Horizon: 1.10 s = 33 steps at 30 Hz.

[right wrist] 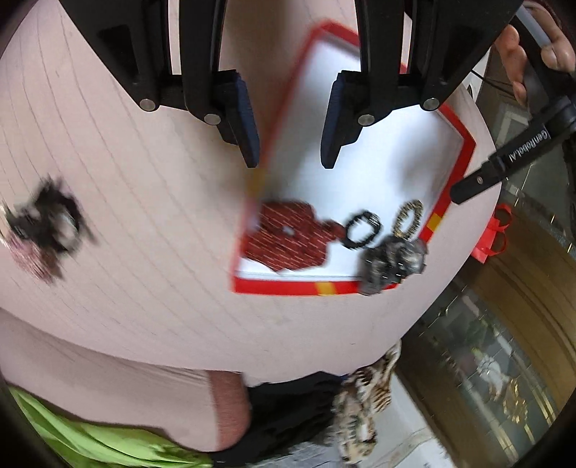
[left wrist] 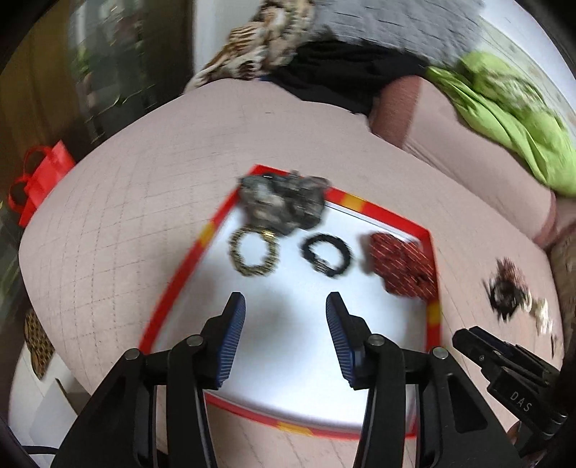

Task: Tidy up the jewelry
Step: 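Move the left gripper to the black claw clip and grasp it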

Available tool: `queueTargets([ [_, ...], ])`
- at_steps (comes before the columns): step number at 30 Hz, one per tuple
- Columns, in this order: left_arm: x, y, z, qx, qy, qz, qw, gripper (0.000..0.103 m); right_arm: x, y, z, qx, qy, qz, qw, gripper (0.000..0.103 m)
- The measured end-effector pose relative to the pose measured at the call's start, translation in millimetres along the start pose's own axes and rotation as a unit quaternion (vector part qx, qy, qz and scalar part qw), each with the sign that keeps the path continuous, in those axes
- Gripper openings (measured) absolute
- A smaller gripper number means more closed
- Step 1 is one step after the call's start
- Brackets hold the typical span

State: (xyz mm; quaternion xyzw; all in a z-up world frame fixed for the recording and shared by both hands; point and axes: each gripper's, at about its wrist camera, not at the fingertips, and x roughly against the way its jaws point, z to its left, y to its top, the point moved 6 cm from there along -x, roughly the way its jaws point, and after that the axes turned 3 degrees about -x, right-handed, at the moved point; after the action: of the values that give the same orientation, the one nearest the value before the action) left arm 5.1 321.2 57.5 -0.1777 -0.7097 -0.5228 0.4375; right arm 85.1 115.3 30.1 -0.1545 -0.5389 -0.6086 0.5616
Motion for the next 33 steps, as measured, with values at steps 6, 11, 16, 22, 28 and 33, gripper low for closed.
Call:
queueTargets([
  [6,12,-21,-68,-0.079,-0.027,0.01,0.9965,0.049,39,-37,-68,-0.035,-0.03,-0.009,0.999,0.038],
  [11,15,-33,-130,-0.133,-0.066,0.023,0.9887,0.049,72,-54,-136,-0.083,-0.061,-0.024,0.994,0.038],
  [16,15,-26,-194,-0.152,-0.118,0.034,0.9807,0.049,109,-59,-208,-0.135,-0.094,-0.051,0.985,0.04],
  [22,-5,-11,-260,-0.172,-0.14,0.043,0.9742,0.049,135,-58,-270,-0.188,-0.11,-0.08,0.973,0.042],
  [28,-39,6,-316,-0.174,-0.168,0.069,0.968,0.049,139,-46,-305,-0.203,-0.117,-0.101,0.967,0.045],
  [33,-76,16,-363,-0.181,-0.184,0.097,0.9614,0.049,144,-30,-333,-0.221,-0.116,-0.121,0.961,0.046],
])
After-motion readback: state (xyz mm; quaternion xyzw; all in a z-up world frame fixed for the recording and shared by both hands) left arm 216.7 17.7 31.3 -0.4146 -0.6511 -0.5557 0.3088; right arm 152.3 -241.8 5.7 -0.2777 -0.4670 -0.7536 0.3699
